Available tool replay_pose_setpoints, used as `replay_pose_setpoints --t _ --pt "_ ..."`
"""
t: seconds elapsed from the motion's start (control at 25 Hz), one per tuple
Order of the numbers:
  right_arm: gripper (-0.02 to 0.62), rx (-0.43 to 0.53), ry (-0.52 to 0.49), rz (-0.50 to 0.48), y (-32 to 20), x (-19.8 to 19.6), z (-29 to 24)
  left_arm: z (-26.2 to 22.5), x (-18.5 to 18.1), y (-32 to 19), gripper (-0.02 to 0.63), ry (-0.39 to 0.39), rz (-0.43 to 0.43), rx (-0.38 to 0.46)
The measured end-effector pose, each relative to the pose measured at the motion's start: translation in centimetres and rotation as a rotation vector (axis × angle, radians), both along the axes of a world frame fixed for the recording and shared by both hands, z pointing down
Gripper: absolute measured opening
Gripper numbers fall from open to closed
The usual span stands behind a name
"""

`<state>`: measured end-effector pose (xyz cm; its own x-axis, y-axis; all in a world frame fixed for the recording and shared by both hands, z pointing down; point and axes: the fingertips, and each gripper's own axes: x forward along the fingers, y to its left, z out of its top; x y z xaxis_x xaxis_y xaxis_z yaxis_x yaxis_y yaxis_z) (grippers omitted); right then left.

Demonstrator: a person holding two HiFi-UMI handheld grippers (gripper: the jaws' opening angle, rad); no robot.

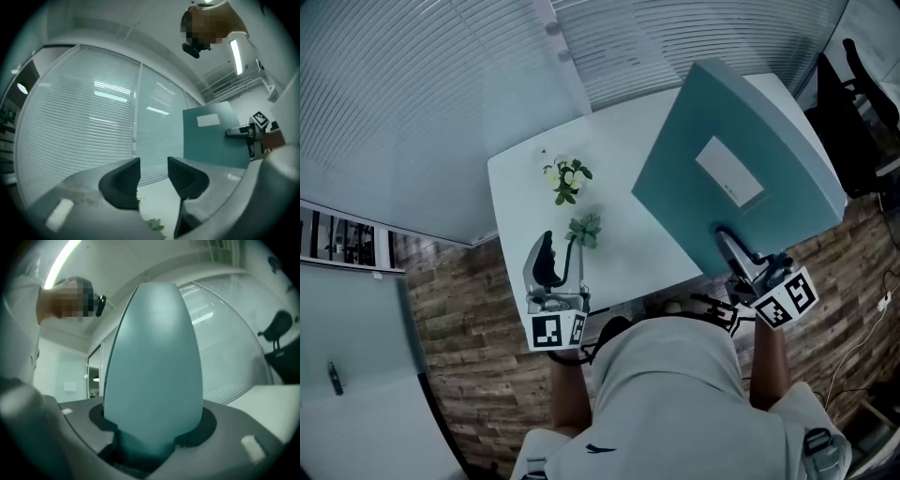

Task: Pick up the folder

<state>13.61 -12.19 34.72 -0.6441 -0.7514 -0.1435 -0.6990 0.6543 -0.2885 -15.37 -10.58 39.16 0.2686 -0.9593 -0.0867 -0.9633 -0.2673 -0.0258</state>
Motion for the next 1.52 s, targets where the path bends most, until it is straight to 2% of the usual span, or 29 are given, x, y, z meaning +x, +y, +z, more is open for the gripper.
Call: replay_pose_setpoints --t 0.08,0.16,0.24,0.36,0.44,0.52,0.8,0.92,1.0,1.24,1.52 --pt "0.311 0.029 0.094 0.086 -0.1 1.2 0.2 -0.4 -1.7 1.3 0.167 -0.048 -0.077 0.016" --pt "0.304 0.024 0.12 0.132 -0.1 2.3 0.4 -0.6 -2.7 2.3 0.15 -0.092 -0.12 0.028" --pt "0.295 -0.003 0.095 0.134 0.0 2.9 0.9 -0.7 -3.4 2.9 0.143 -0.116 -0.153 0.033" --pt "0.285 -0.069 -0.011 0.099 0.0 2.5 2.5 -0.1 -3.9 3.1 0.114 -0.069 -0.171 0.023" --pt "0.285 -0.103 -0.086 0.112 -0.2 2.5 3.3 0.5 -3.8 3.3 0.11 -0.043 -0.177 0.013" --pt "0.287 -0.105 -0.103 0.144 -0.4 2.8 3.5 0.7 -3.6 3.5 0.11 -0.042 -0.182 0.011" --pt "0.288 -0.027 0.166 0.21 0.1 3.4 3.2 0.6 -5.6 4.2 0.098 -0.064 -0.233 0.013" --pt "0.288 -0.019 0.179 0.228 0.0 3.3 3.0 0.6 -6.9 4.4 0.06 -0.054 -0.271 0.016" --pt "0.288 -0.016 0.181 0.24 0.0 3.3 2.9 0.7 -7.4 4.6 0.011 -0.053 -0.285 0.014" --pt "0.288 -0.007 0.213 0.259 -0.4 3.6 2.6 0.9 -7.6 4.5 0.008 -0.057 -0.275 0.007" --pt "0.287 -0.008 0.206 0.254 -0.6 3.6 2.4 1.0 -7.8 4.5 0.008 -0.021 -0.274 0.0"
